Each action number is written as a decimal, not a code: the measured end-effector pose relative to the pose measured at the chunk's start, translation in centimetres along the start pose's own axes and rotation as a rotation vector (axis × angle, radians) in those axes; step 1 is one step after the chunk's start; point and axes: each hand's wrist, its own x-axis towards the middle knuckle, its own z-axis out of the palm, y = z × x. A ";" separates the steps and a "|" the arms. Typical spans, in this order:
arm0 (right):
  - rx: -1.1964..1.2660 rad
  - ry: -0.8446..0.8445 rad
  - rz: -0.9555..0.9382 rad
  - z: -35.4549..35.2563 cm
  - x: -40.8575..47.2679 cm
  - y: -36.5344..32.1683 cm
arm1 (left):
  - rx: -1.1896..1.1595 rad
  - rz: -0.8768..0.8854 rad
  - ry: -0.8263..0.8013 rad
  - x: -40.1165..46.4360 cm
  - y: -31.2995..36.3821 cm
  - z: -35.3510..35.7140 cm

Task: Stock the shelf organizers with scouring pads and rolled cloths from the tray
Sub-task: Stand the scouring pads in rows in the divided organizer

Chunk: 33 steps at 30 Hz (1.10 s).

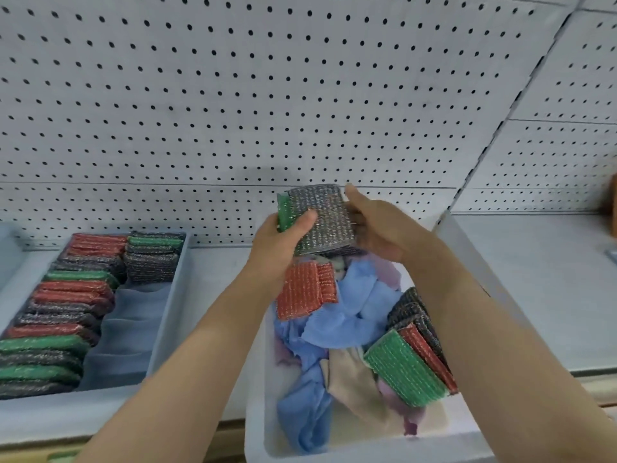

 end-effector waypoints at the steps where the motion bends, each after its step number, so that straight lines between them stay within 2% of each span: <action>1: -0.110 0.131 -0.014 -0.5 1.1 0.6 | 0.007 -0.005 0.068 0.1 0.2 -0.4; 3: -0.598 0.329 -0.055 -1.9 2.9 2.4 | 0.023 -0.023 0.167 0.7 0.1 -1.2; 4: -0.826 0.345 -0.056 -2.3 3.6 3.4 | 0.029 -0.027 0.192 0.8 0.0 -1.5; 5: -0.990 0.329 -0.045 -2.9 4.2 4.5 | 0.039 -0.026 0.215 0.9 -0.2 -1.7; 7: -1.164 0.361 -0.049 -3.3 4.5 5.6 | 0.075 -0.011 0.264 0.7 -0.3 -2.0; 9: -1.075 0.552 -0.107 -3.3 4.2 4.9 | 0.106 0.004 0.323 0.8 -0.4 -2.3; 10: -0.871 0.638 -0.122 -3.3 3.9 4.0 | 0.114 0.006 0.359 0.9 -0.3 -2.4; 11: -0.567 0.658 -0.141 -3.1 3.4 3.0 | 0.128 0.006 0.396 0.8 -0.1 -2.4; 13: 0.020 0.488 -0.200 -1.2 1.4 0.9 | 0.168 0.001 0.431 0.9 0.1 -2.1; 14: 0.148 0.396 -0.222 0.1 0.5 0.4 | 0.173 -0.001 0.416 0.8 0.2 -1.8; 18: -0.052 0.249 -0.242 4.5 -1.9 0.3 | 0.105 0.006 0.237 0.3 0.2 -0.7; 21: -0.113 0.238 -0.224 5.5 -2.0 0.9 | 0.048 0.044 0.308 0.0 0.0 -1.6; 23: -0.442 0.294 -0.130 5.5 -1.6 1.7 | 0.003 0.046 0.375 -0.2 0.4 -2.9; 25: -0.814 0.225 0.011 5.9 -1.3 3.6 | -0.040 0.036 0.370 -0.3 0.7 -4.3; 26: -0.900 0.167 0.047 6.2 -1.2 4.8 | -0.049 0.026 0.353 -0.4 0.8 -4.8; 29: -1.039 0.132 0.050 7.4 -0.5 7.7 | -0.046 -0.002 0.317 -1.1 1.1 -6.2; 31: -1.088 0.220 -0.021 7.5 -0.2 7.3 | -0.040 -0.021 0.304 -1.3 1.2 -7.5; 33: -1.003 0.317 -0.076 6.8 -0.3 5.6 | -0.042 -0.034 0.291 -1.4 1.7 -9.0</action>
